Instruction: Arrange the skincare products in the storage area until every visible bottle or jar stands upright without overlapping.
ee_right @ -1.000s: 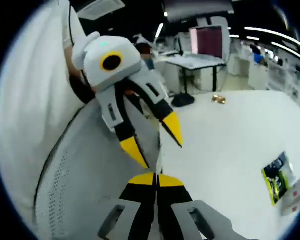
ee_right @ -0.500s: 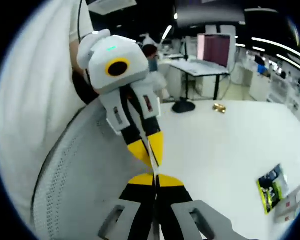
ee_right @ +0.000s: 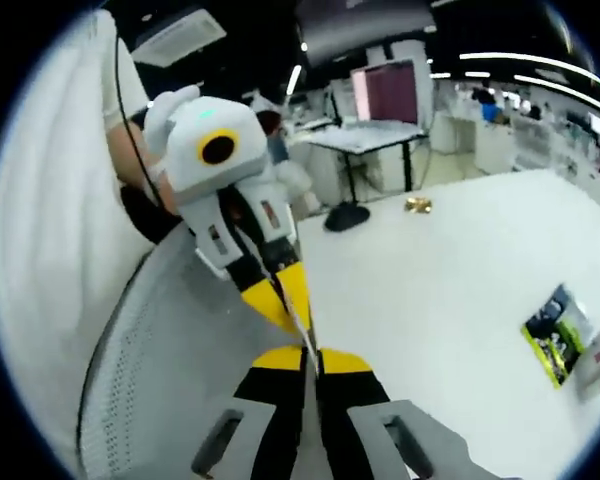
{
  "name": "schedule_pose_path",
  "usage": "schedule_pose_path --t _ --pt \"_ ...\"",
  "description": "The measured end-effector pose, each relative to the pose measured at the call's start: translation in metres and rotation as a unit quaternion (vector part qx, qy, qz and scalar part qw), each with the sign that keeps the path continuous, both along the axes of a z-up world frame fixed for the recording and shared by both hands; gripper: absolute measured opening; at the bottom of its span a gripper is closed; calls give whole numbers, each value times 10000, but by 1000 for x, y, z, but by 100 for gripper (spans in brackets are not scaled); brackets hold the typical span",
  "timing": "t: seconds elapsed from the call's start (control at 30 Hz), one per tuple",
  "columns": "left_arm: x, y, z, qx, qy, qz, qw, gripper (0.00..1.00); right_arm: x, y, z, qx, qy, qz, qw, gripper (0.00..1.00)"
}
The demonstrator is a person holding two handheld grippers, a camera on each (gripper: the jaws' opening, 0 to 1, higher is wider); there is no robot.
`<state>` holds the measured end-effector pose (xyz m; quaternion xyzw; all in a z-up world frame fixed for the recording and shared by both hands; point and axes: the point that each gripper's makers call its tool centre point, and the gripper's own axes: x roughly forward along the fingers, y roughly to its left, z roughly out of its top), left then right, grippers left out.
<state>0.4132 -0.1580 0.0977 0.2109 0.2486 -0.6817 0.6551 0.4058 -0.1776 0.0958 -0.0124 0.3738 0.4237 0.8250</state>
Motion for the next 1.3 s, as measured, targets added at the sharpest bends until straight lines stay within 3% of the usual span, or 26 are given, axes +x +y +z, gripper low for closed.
schedule_pose_path --t 0.03,0.1,0.2,0.27,0.3,0.37,0.43,0.67,0.7,0.73,0.87,1.07,1.3 --pt "0 0 1 -20 -9 22 10000 0 -3 -1 -2 35 171 -23 9998 10" --pt "2 -1 3 -86 85 86 9999 0 0 -4 -4 140 165 -162 9996 20" --pt "0 -3 9 -263 307 103 9991 0 -2 -4 -1 429 239 -341 9982 22" --pt "2 -4 14 -386 402 161 9983 0 2 0 5 913 278 -598 9936 23" --pt "2 -4 16 -465 553 216 9972 0 3 1 8 1243 441 -818 9879 25" --pt "3 -4 18 -520 667 259 9961 0 8 2 14 1623 451 -1010 9805 24" --pt "3 -3 17 -486 664 279 9962 0 10 2 22 1865 347 -1103 9756 11" --pt "4 -4 21 -583 958 435 9927 0 8 -2 22 2014 469 -1291 9698 0" --pt "5 -4 22 -591 974 477 9923 0 8 -2 24 2104 469 -1306 9677 0" --pt "8 -3 22 -619 1029 547 9913 0 8 1 28 2359 605 -1360 9603 0" --pt "14 -3 27 -803 1203 713 9869 0 13 -1 32 2539 561 -1499 9539 0" --pt "24 -3 38 -1157 1891 1097 9689 3 15 1 39 2736 595 -1480 9485 0" --pt "22 -3 42 -1271 1941 1059 9669 1 13 1 40 2857 646 -1482 9446 0"
